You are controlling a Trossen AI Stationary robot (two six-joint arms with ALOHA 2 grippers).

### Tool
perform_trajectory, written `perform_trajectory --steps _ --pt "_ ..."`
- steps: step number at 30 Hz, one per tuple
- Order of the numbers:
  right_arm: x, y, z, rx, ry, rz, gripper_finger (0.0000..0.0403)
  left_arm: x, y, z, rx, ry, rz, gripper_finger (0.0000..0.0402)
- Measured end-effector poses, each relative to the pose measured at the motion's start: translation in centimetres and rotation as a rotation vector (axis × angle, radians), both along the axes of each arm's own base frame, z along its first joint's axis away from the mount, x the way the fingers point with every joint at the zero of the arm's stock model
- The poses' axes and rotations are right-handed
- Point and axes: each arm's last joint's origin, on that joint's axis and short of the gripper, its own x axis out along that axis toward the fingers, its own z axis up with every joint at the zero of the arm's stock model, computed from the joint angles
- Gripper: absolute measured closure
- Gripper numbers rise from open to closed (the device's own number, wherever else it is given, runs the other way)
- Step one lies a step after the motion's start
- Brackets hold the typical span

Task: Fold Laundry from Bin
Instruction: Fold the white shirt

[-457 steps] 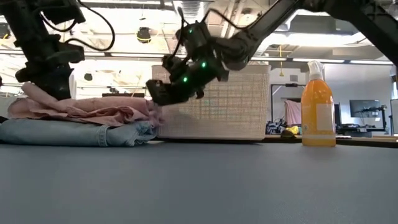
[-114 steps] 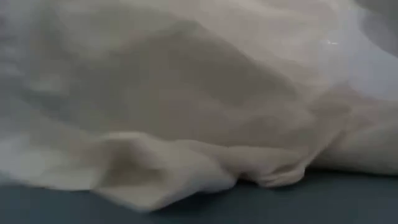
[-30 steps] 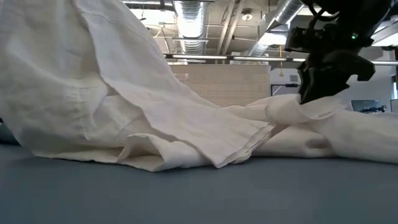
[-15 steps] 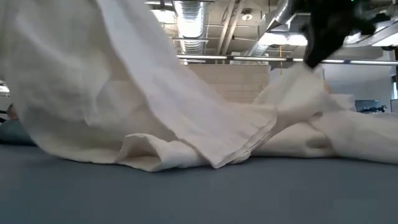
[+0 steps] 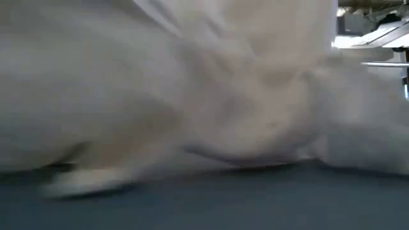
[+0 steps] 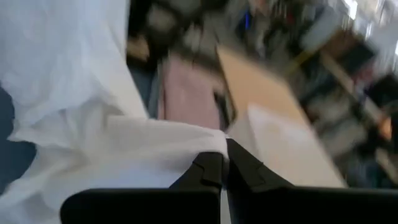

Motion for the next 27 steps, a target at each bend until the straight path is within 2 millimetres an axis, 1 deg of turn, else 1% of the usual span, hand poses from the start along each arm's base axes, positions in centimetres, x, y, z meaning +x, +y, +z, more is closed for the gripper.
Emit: perform_trajectory --steps 3,4,6,9,12,14,15,17,20,23,25,27 --pt "-1.3 1.3 1.9 -0.063 -0.082 0.078 0.0381 -0.2 -0.1 1.6 -0.034 -0.083 -0.071 0.0401" --pt "-1.6 1.6 2.2 -0.089 -0.102 0.081 0.0381 -0.3 -0.1 2.0 -0.033 -0.090 -0.077 0.0401" --pt "-2.2 1.8 2.5 -0.139 -0.131 0.054 0.0381 -0.5 -0.2 2.5 -0.024 -0.073 -0.034 0.0401" --pt "-2.2 1.2 2.1 -0.201 -0.121 -0.011 0.0381 -0.8 0.1 2.8 0.012 0.006 0.158 0.0401" --pt "-1.4 -0.5 1.0 -0.190 -0.072 -0.103 0.0381 -0.7 0.8 2.1 0.069 0.135 0.432 0.0401" --pt "-0.4 -1.9 -0.3 -0.170 -0.006 -0.178 0.0381 -0.4 1.0 1.4 0.113 0.208 0.565 0.0401" --pt "0.0 -2.6 -0.9 -0.156 0.038 -0.210 0.0381 -0.3 1.1 1.0 0.122 0.230 0.592 0.0401" --pt "0.8 -3.8 -2.2 -0.108 0.129 -0.265 0.0381 0.0 1.1 0.0 0.114 0.262 0.579 0.0401" --pt "1.9 -5.4 -4.2 -0.060 0.260 -0.336 0.0381 0.1 1.1 -2.4 0.071 0.366 0.457 0.0401" --pt "2.7 -6.3 -6.0 -0.038 0.356 -0.376 0.0381 0.3 0.7 -5.8 0.031 0.593 0.288 0.0401" --pt "3.2 -6.7 -7.3 -0.034 0.398 -0.396 0.0381 0.8 -0.3 -8.4 0.025 0.741 0.220 0.0401" --pt "3.6 -7.1 -8.3 -0.039 0.433 -0.415 0.0381 1.4 -1.7 -11.0 0.046 0.837 0.180 0.0401"
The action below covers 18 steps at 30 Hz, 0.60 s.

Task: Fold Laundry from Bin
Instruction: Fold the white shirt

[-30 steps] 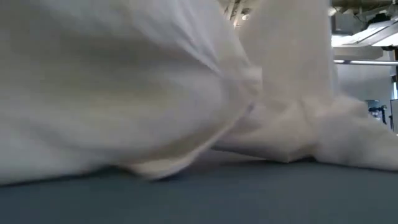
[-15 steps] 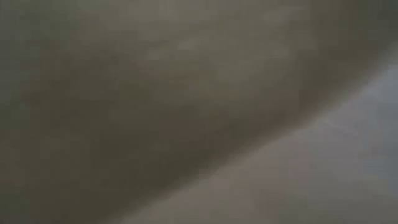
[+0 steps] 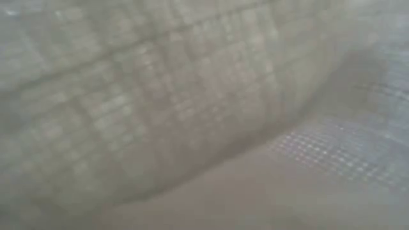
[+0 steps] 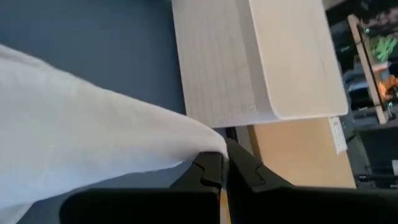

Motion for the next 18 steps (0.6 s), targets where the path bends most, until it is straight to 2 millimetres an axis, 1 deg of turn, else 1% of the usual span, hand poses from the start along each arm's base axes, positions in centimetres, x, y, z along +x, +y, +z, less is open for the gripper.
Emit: perform_trajectory --steps 2,5,10,13,16,18 --pt "0.2 -0.2 -0.7 0.013 0.019 -0.009 0.0381 0.5 -1.2 -2.1 0.008 0.068 -0.023 0.0395" --pt "0.4 -0.2 -1.1 0.040 0.029 -0.009 0.0380 1.6 -2.5 -4.3 0.019 0.151 -0.021 0.0374" --pt "0.6 0.0 -1.1 0.069 0.003 -0.002 0.0380 3.8 -4.7 -7.9 0.100 0.304 -0.026 0.0316" --pt "0.7 0.0 -1.1 0.079 0.003 0.001 0.0380 4.8 -6.1 -10.6 0.145 0.443 -0.087 0.0281" --pt "0.7 0.0 -1.1 0.081 -0.001 0.002 0.0379 5.4 -7.1 -12.9 0.200 0.571 -0.154 0.0253" --pt "0.7 0.0 -1.1 0.082 -0.001 0.002 0.0380 5.6 -7.5 -14.3 0.228 0.642 -0.169 0.0240"
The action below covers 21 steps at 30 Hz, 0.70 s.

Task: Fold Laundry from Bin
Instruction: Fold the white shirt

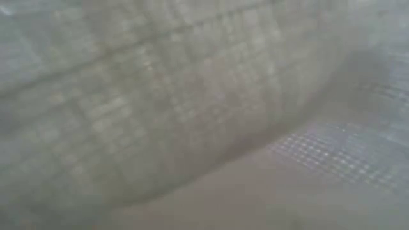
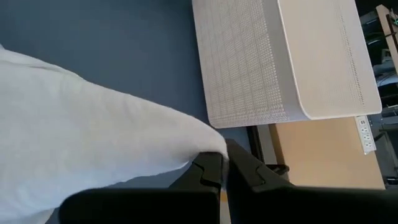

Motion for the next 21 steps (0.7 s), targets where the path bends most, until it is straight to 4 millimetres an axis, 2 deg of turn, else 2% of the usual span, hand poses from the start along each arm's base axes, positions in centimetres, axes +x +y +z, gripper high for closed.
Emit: perform_trajectory --steps 6,9,16,21 --pt "0.0 0.0 0.0 0.002 0.000 0.001 0.0379 -0.2 -0.4 -2.8 0.068 0.201 0.015 0.0228" --pt "0.0 0.0 0.0 0.002 0.000 0.001 0.0379 -0.6 -0.6 -3.8 0.125 0.240 0.002 0.0228" --pt "0.0 0.0 0.0 0.002 0.000 0.001 0.0379 -0.8 -0.7 -5.7 0.280 0.238 -0.007 0.0228" --pt "0.0 0.0 0.0 0.002 0.000 0.001 0.0379 -0.6 -0.6 -5.8 0.335 0.173 -0.005 0.0231"
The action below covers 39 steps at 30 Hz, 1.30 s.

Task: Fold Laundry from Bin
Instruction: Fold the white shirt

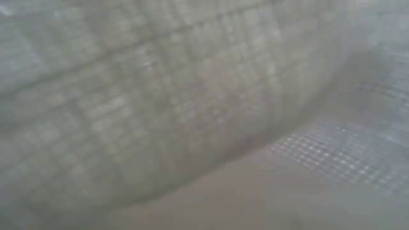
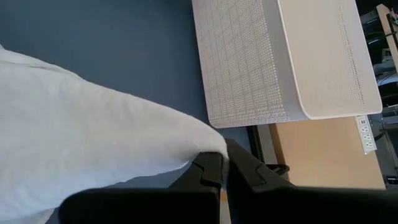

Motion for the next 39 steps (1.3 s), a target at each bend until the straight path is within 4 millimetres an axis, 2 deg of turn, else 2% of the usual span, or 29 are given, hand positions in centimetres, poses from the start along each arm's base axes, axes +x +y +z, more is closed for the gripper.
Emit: perform_trajectory --steps 5,12,16,19,23,27,30,32,36,39 --pt "0.0 0.0 0.0 0.000 0.000 0.000 0.0379 0.1 0.0 0.0 0.005 -0.031 0.032 0.0274" --pt "0.0 0.0 0.0 0.000 0.000 0.000 0.0379 0.1 -0.2 -0.8 -0.063 -0.078 0.109 0.0381" --pt "0.0 0.0 0.0 0.002 -0.004 -0.002 0.0379 0.3 -0.1 -0.4 -0.032 -0.163 0.157 0.0399" --pt "-0.4 0.2 0.1 0.027 -0.013 -0.003 0.0379 0.3 0.3 1.3 0.030 -0.233 0.175 0.0401" --pt "-1.5 0.2 0.5 0.062 -0.030 -0.013 0.0379 -0.1 1.5 5.2 0.148 -0.348 0.214 0.0401" --pt "-2.7 -0.1 0.7 0.096 -0.051 -0.062 0.0379 -1.2 3.6 9.9 0.253 -0.477 0.279 0.0401" --pt "-3.1 -0.5 0.8 0.112 -0.065 -0.106 0.0379 -1.8 5.5 11.9 0.224 -0.560 0.280 0.0401" --pt "-3.1 -0.7 0.8 0.117 -0.070 -0.134 0.0379 -2.0 7.0 13.0 0.200 -0.636 0.331 0.0401" --pt "-3.0 -1.2 0.4 0.132 -0.078 -0.206 0.0379 -2.3 10.1 13.4 0.203 -0.732 0.429 0.0401" --pt "-2.9 -1.7 -1.2 0.138 -0.059 -0.278 0.0379 -2.6 12.1 13.6 0.226 -0.817 0.485 0.0402"
